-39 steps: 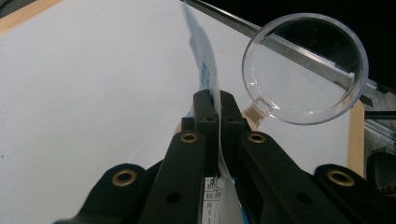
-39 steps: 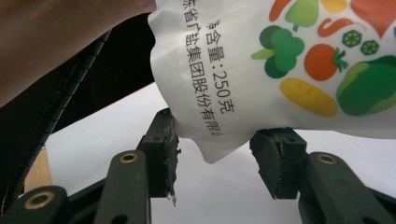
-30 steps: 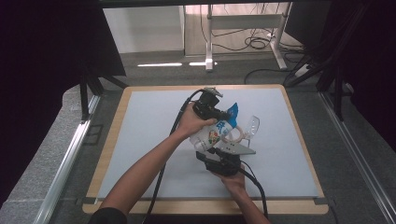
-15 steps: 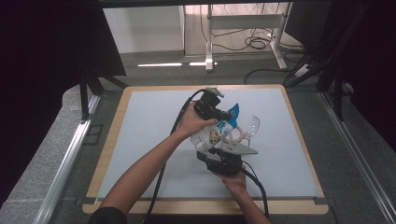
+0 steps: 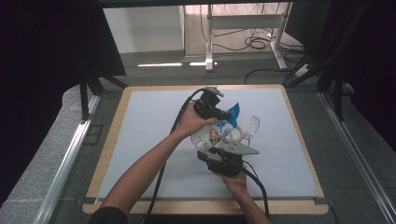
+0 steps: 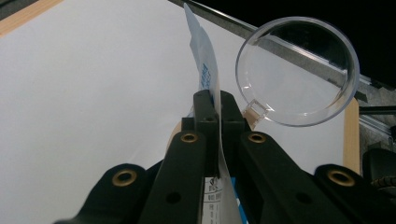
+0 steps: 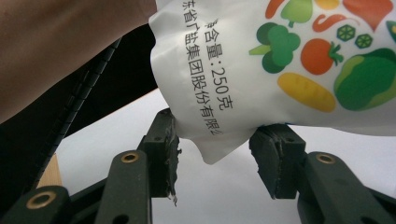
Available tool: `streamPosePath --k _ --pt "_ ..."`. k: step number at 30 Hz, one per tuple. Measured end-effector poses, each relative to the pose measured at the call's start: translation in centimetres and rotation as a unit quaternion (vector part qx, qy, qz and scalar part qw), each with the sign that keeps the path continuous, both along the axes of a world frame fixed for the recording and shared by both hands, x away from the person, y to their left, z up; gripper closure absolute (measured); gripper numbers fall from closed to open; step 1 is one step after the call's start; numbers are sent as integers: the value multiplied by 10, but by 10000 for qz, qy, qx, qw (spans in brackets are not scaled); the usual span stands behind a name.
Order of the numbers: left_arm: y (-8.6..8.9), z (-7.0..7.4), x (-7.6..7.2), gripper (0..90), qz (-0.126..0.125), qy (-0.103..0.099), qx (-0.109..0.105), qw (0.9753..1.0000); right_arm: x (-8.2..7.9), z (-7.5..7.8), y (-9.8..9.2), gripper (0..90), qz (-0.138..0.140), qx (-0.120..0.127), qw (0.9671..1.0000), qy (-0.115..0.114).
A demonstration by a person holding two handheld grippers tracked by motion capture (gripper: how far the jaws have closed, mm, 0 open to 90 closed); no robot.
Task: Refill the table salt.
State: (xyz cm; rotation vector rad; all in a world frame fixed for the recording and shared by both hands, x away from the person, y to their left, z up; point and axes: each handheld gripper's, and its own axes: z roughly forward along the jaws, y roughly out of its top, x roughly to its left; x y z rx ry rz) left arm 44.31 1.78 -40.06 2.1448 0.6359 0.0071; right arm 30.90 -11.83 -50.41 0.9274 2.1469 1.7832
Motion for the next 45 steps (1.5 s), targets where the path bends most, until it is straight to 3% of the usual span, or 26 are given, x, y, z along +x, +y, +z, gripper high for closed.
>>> streamPosePath --k 35,45 --pt "-4 -1 2 900 -23 43 113 9999 -1 2 2 547 -95 55 9999 114" --pt "-5 0 2 900 -37 38 145 9999 -3 2 4 551 -199 36 9998 50"
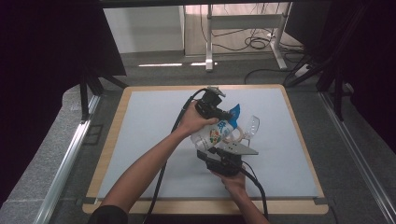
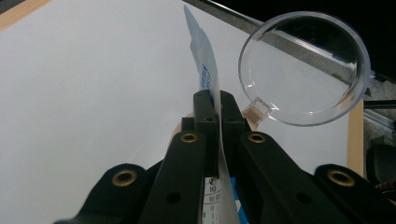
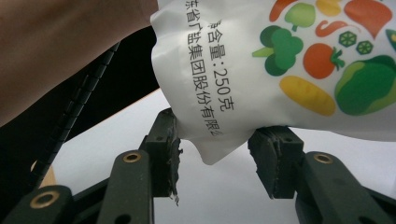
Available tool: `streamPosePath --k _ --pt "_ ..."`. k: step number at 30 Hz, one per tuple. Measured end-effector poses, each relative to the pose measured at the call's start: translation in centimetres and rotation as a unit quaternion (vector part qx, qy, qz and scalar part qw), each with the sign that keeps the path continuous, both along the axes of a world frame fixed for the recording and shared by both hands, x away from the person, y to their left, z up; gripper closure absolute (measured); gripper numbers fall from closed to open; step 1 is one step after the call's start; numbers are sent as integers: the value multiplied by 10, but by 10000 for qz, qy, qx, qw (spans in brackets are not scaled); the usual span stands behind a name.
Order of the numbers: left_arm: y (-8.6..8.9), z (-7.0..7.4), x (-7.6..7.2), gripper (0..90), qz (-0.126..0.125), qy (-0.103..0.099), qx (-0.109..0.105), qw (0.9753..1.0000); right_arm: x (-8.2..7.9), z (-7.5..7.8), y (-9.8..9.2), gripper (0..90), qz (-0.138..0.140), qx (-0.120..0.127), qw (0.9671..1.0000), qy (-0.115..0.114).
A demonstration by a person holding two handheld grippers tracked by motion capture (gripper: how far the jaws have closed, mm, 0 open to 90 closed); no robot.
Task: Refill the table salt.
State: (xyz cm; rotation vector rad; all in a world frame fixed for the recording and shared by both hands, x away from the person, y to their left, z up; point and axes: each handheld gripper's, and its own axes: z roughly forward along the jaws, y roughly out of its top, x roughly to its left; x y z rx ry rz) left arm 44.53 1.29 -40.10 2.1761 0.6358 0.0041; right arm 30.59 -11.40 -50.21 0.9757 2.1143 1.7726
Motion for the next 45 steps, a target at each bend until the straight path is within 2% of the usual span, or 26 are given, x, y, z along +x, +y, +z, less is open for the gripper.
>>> streamPosePath --k 15,20,28,45 --pt "3 0 -2 900 1 -21 -12 10000 -3 -2 5 555 -135 3 9999 -77" --pt "4 -2 0 900 -21 12 -42 10000 -7 -4 9 560 -339 25 9993 -128" --pt "3 -3 4 900 -33 56 -49 10000 -7 -3 11 573 -508 0 9986 -137" --pt "2 -2 4 900 -36 62 -1 10000 -8 -3 11 573 -510 114 9986 -55"
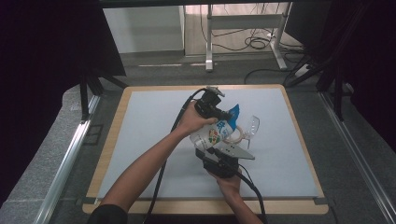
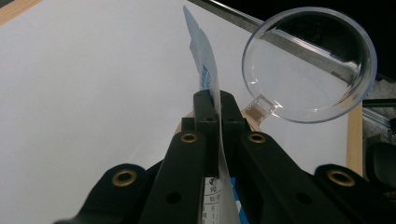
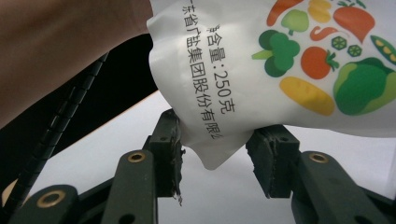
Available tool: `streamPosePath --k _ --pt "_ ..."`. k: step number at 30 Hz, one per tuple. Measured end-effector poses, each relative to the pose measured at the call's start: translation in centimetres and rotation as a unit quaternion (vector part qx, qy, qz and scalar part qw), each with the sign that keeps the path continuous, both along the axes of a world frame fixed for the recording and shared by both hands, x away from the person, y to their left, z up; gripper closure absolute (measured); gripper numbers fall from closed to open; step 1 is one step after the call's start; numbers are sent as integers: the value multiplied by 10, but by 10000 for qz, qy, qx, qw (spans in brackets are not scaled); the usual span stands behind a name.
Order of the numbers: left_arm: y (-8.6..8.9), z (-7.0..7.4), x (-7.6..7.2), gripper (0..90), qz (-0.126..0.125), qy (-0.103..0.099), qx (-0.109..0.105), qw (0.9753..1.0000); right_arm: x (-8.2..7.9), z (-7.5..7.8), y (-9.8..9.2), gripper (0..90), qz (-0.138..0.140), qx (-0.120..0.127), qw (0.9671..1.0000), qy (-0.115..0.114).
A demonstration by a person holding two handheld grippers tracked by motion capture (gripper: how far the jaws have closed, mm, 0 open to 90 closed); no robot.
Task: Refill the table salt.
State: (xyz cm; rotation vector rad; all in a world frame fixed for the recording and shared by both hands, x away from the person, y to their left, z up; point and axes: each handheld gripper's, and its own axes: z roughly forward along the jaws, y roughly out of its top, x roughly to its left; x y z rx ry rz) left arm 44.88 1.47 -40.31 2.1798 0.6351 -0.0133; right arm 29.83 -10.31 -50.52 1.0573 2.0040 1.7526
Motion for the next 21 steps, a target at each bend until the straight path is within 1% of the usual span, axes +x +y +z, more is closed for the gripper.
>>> streamPosePath --k 7,17,20,21 --pt "-2 1 0 900 -23 32 10 10000 1 0 -5 572 109 136 9998 50" --pt "-4 4 2 900 -104 57 -3 9999 1 1 -11 572 169 185 9997 -4" --pt "-5 4 2 900 -106 83 9 9999 1 1 -12 572 181 196 9996 4" --pt "-6 3 2 900 -104 90 33 9999 1 1 -12 572 186 225 9996 38"
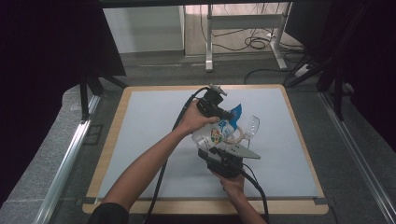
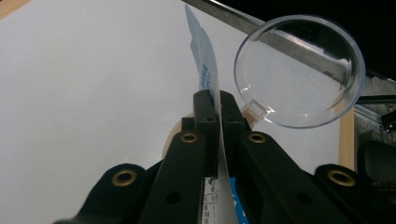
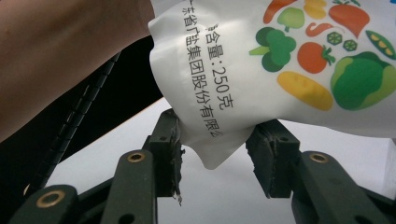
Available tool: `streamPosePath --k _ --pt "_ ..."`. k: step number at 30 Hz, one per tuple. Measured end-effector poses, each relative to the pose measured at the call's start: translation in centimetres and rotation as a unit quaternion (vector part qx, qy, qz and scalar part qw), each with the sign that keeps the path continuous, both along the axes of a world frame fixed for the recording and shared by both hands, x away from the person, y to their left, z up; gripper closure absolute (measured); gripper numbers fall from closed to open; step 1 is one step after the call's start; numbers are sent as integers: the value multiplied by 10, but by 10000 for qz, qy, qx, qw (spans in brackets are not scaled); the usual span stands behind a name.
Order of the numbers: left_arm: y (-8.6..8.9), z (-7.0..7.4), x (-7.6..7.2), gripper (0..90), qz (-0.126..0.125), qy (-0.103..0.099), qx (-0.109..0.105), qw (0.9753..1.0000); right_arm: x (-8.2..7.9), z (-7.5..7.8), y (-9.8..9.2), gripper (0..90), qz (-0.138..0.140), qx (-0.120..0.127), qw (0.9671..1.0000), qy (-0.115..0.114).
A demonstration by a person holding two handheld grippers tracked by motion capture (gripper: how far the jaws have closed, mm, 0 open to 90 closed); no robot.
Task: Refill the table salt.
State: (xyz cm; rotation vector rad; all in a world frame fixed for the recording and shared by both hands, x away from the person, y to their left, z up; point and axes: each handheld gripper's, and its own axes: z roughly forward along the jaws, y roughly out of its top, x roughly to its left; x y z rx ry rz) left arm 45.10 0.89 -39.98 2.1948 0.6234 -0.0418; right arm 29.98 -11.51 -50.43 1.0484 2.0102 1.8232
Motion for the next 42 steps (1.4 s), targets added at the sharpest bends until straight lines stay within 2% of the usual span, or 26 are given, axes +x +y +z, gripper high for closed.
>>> streamPosePath --k 22,42 --pt "1 0 2 900 -36 11 19 10000 0 0 8 571 -150 -65 9998 -70" --pt "0 1 4 900 -19 7 40 10000 2 0 8 571 -147 -80 9998 -62"
